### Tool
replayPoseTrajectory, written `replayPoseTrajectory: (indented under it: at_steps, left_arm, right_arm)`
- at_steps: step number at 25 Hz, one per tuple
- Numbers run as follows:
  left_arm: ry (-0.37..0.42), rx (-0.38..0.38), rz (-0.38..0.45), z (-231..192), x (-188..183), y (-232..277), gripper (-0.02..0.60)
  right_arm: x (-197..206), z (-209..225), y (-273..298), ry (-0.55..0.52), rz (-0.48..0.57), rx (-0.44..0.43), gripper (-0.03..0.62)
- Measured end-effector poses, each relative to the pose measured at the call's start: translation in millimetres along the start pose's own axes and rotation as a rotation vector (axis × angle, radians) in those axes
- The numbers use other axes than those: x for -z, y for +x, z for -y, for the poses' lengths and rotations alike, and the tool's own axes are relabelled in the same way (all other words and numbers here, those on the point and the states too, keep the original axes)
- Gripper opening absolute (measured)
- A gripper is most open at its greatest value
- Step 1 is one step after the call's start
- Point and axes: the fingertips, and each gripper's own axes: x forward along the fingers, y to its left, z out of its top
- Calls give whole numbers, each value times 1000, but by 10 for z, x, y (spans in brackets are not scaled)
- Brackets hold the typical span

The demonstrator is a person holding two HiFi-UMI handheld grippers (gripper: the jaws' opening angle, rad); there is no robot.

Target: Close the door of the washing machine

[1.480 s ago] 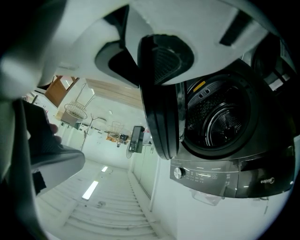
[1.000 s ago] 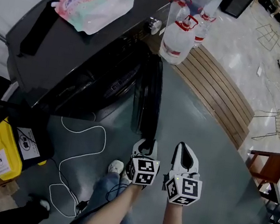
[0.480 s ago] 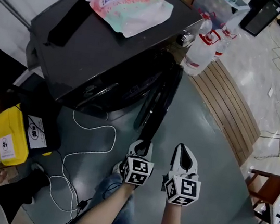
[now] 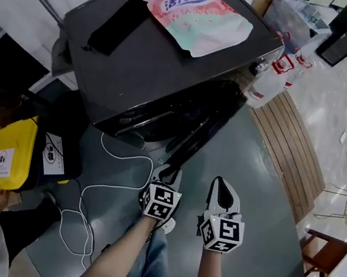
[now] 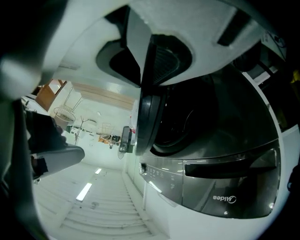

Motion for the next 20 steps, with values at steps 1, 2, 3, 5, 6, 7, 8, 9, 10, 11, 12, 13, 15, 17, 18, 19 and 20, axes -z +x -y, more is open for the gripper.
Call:
replayPoseTrajectory:
  at_steps: [1, 2, 3, 5, 6, 7, 8, 9, 10, 11, 12, 13, 15, 17, 18, 19, 20]
  left_arm:
    - [-2, -3, -2, -76, -12, 2, 75]
    - [-6, -6, -4, -153, -25, 7, 75]
    - [-9, -8, -7, -228, -39, 15, 77]
    - [-9, -6, -10, -361, -74, 34, 81]
    - [-5, -4, -11, -419, -92, 41, 83]
    - [0, -3, -13, -472, -108, 47, 83]
    - [3, -3, -14, -525, -121, 55, 84]
    - [2, -5, -14, -578, -132, 65, 86]
    - [0, -8, -15, -633, -143, 76, 88]
    - [-2, -13, -15, -686, -154, 86, 91]
    - [0, -16, -16, -736, -167, 95, 93]
    - [5, -18, -17, -783, -180, 102, 94]
    - [15, -15, -17, -867, -210, 115, 95]
    - [16, -17, -17, -944, -241, 130, 98]
    - [15, -20, -18, -980, -252, 138, 100]
    - [14, -22, -19, -1012, -261, 145, 101]
    - [14, -23, -19, -1034, -268, 150, 103]
  right_arm:
    - [-15, -48, 51, -4, -2, -13, 12]
    - [-32, -97, 107, -8, -4, -27, 12]
    - [-50, -144, 165, -13, -5, -40, 12]
    - [-85, -231, 272, -22, -7, -65, 12]
    - [-98, -272, 320, -26, -9, -76, 12]
    - [-107, -312, 367, -30, -11, -87, 12]
    - [-111, -352, 415, -34, -14, -98, 12]
    - [-115, -392, 465, -40, -17, -109, 12]
    - [-119, -430, 517, -45, -20, -120, 12]
    - [-123, -466, 566, -50, -23, -131, 12]
    - [-128, -500, 611, -53, -27, -140, 12]
    - [-132, -531, 651, -55, -30, -148, 12]
    - [-141, -580, 718, -59, -34, -161, 12]
    - [-148, -614, 778, -63, -37, -171, 12]
    - [-150, -630, 807, -65, -39, -176, 12]
    - [-150, -644, 833, -67, -41, -181, 12]
    - [-150, -658, 857, -69, -44, -185, 12]
